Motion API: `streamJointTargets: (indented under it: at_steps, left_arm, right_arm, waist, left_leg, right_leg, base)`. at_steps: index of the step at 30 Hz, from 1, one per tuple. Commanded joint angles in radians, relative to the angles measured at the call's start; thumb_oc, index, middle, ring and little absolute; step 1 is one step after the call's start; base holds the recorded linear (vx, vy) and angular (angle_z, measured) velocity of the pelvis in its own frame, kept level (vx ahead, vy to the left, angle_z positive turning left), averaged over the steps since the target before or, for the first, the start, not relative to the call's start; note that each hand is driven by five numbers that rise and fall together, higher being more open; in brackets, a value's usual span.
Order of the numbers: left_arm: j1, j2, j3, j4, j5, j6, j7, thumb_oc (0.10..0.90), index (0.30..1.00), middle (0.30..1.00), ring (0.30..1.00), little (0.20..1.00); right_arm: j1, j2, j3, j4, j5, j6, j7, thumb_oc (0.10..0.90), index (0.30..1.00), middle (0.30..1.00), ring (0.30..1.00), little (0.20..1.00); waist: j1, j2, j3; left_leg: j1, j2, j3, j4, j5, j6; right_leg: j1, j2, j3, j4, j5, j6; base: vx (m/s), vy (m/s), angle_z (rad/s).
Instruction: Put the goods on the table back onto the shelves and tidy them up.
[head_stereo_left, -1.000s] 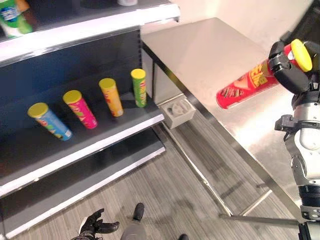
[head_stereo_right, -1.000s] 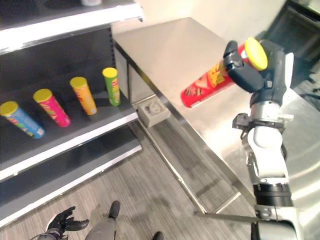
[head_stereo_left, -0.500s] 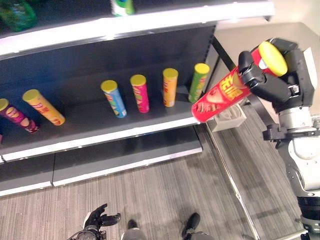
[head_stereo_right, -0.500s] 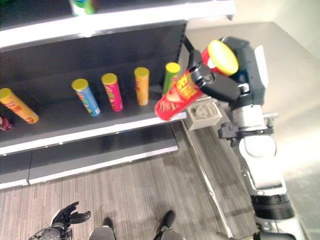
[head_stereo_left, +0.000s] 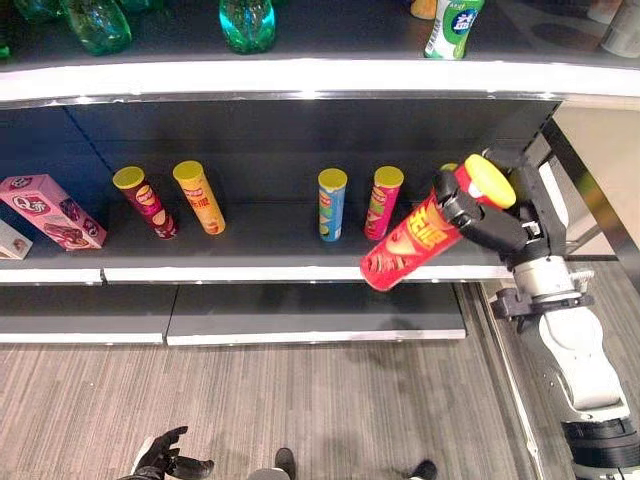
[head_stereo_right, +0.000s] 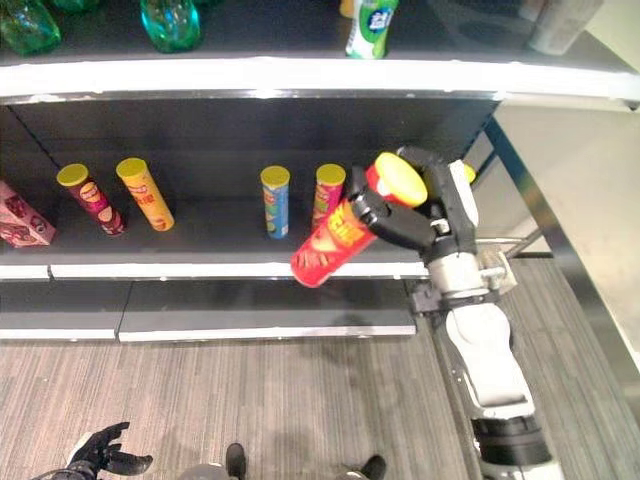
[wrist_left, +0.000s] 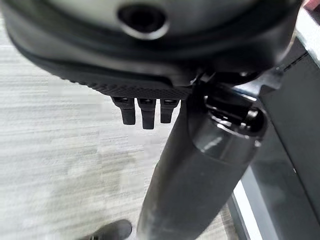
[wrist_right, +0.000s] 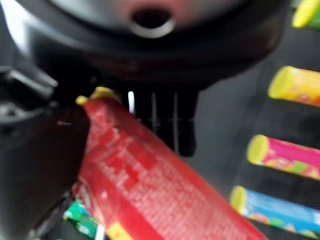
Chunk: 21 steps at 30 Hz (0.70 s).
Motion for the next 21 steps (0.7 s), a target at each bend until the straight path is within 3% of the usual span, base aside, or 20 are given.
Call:
streamJointTargets:
  at_steps: [1, 3, 6, 9, 10, 11, 12, 14, 15, 16, 21]
  left_arm:
    - [-0.017, 0.025, -0.016, -0.027, 0.005, -0.033, 0.016, 0.8, 0.9, 0.9, 0.9, 0.9]
    - [-0.014, 0.008, -0.026, -0.034, 0.003, -0.036, 0.014, 0.8, 0.9, 0.9, 0.9, 0.9]
    - [-0.014, -0.022, -0.029, -0.044, -0.013, -0.037, 0.021, 0.8, 0.9, 0.9, 0.9, 0.9]
    - [-0.014, -0.038, -0.06, -0.072, -0.027, -0.037, 0.016, 0.8, 0.9, 0.9, 0.9, 0.9]
    - [-0.014, -0.056, -0.07, -0.101, -0.054, -0.041, 0.032, 0.8, 0.9, 0.9, 0.9, 0.9]
    - [-0.014, -0.056, -0.069, -0.101, -0.055, -0.041, 0.032, 0.8, 0.9, 0.9, 0.9, 0.9]
    - [-0.004, -0.062, -0.082, -0.105, -0.067, -0.036, 0.045, 0.8, 0.9, 0.9, 0.9, 0.9]
    - [0.002, -0.052, -0.088, -0.096, -0.062, -0.033, 0.057, 0.8, 0.9, 0.9, 0.9, 0.9]
    - [0.012, -0.056, -0.088, -0.083, -0.053, -0.027, 0.06, 0.8, 0.9, 0.9, 0.9, 0.9]
    - [0.013, -0.054, -0.094, -0.066, -0.033, -0.023, 0.066, 0.8, 0.9, 0.9, 0.9, 0.9]
    - [0.023, -0.031, -0.088, -0.046, 0.006, -0.023, 0.095, 0.8, 0.9, 0.9, 0.9, 0.9]
  right_arm:
    - [-0.061, -0.048, -0.058, -0.138, -0.015, -0.091, 0.029, 0.4, 0.3, 0.3, 0.3, 0.3]
    - [-0.061, -0.036, -0.019, -0.137, -0.059, -0.084, 0.04, 0.4, 0.3, 0.3, 0.3, 0.3]
    - [-0.07, -0.019, 0.051, -0.111, -0.13, -0.083, 0.031, 0.4, 0.3, 0.3, 0.3, 0.3]
    - [-0.095, -0.017, 0.097, -0.092, -0.199, -0.079, 0.013, 0.4, 0.3, 0.3, 0.3, 0.3]
    - [-0.131, -0.005, 0.148, -0.059, -0.259, -0.073, -0.02, 0.4, 0.3, 0.3, 0.3, 0.3]
    - [-0.135, -0.005, 0.151, -0.056, -0.261, -0.075, -0.021, 0.4, 0.3, 0.3, 0.3, 0.3]
    - [-0.181, 0.016, 0.191, -0.019, -0.312, -0.055, -0.059, 0.4, 0.3, 0.3, 0.3, 0.3]
    - [-0.199, 0.031, 0.206, -0.005, -0.337, -0.053, -0.085, 0.4, 0.3, 0.3, 0.3, 0.3]
    - [-0.199, 0.041, 0.207, -0.007, -0.371, -0.047, -0.091, 0.4, 0.3, 0.3, 0.3, 0.3]
    - [-0.202, 0.053, 0.204, -0.021, -0.419, -0.034, -0.108, 0.4, 0.3, 0.3, 0.3, 0.3]
    - [-0.244, 0.092, 0.23, -0.034, -0.502, -0.017, -0.138, 0.4, 0.3, 0.3, 0.3, 0.3]
  waist:
    - [-0.008, -0.012, -0.039]
    - [-0.01, -0.018, -0.041]
    - [-0.002, -0.023, -0.05]
    - [0.007, -0.03, -0.025]
    - [0.026, -0.029, 0.008]
    - [0.02, -0.027, 0.008]
    - [0.042, -0.019, -0.003]
    - [0.057, -0.005, -0.009]
    - [0.059, 0.025, -0.038]
    - [0.061, 0.043, -0.05]
    - [0.094, 0.052, -0.044]
  left_leg:
    - [0.015, -0.016, -0.009, -0.076, -0.034, 0.011]
    - [0.004, -0.026, -0.045, -0.076, -0.025, 0.005]
    - [-0.02, -0.025, -0.072, -0.062, -0.017, 0.001]
    - [-0.097, -0.027, -0.107, 0.092, -0.047, -0.009]
    - [-0.191, -0.024, -0.149, 0.232, -0.063, -0.038]
    - [-0.198, -0.023, -0.154, 0.243, -0.068, -0.038]
    - [-0.208, 0.085, -0.158, 0.151, 0.003, -0.057]
    - [-0.216, 0.127, -0.189, 0.058, 0.068, -0.068]
    - [-0.171, 0.14, -0.19, -0.063, 0.088, -0.091]
    - [-0.157, 0.12, -0.188, -0.069, 0.089, -0.095]
    - [-0.122, 0.048, -0.149, -0.065, 0.058, -0.062]
  right_leg:
    - [-0.011, 0.227, 0.049, -0.051, -0.136, -0.027]
    - [-0.002, 0.275, 0.101, -0.101, -0.135, -0.042]
    - [0.02, 0.296, 0.122, -0.178, -0.112, -0.045]
    - [0.053, 0.292, 0.111, -0.21, -0.117, -0.063]
    - [0.081, 0.274, 0.088, -0.229, -0.122, -0.071]
    - [0.082, 0.275, 0.084, -0.231, -0.121, -0.072]
    - [0.1, 0.247, 0.062, -0.239, -0.133, -0.052]
    - [0.105, 0.244, 0.062, -0.236, -0.154, -0.045]
    - [0.117, 0.241, 0.051, -0.237, -0.167, -0.034]
    - [0.114, 0.202, 0.038, -0.225, -0.151, -0.023]
    - [0.108, 0.117, 0.044, -0.203, -0.112, 0.005]
  base:
    - [-0.01, -0.04, 0.47]
    - [0.02, -0.078, 0.46]
    - [0.04, -0.095, 0.27]
    - [-0.01, -0.07, 0.44]
    - [-0.07, -0.016, 0.72]
    - [0.04, 0.202, 0.79]
    - [0.14, 0.232, 0.64]
    - [0.2, 0.293, 0.41]
    - [0.26, 0.441, 0.05]
    - [0.22, 0.375, -0.01]
    - [0.11, 0.257, 0.08]
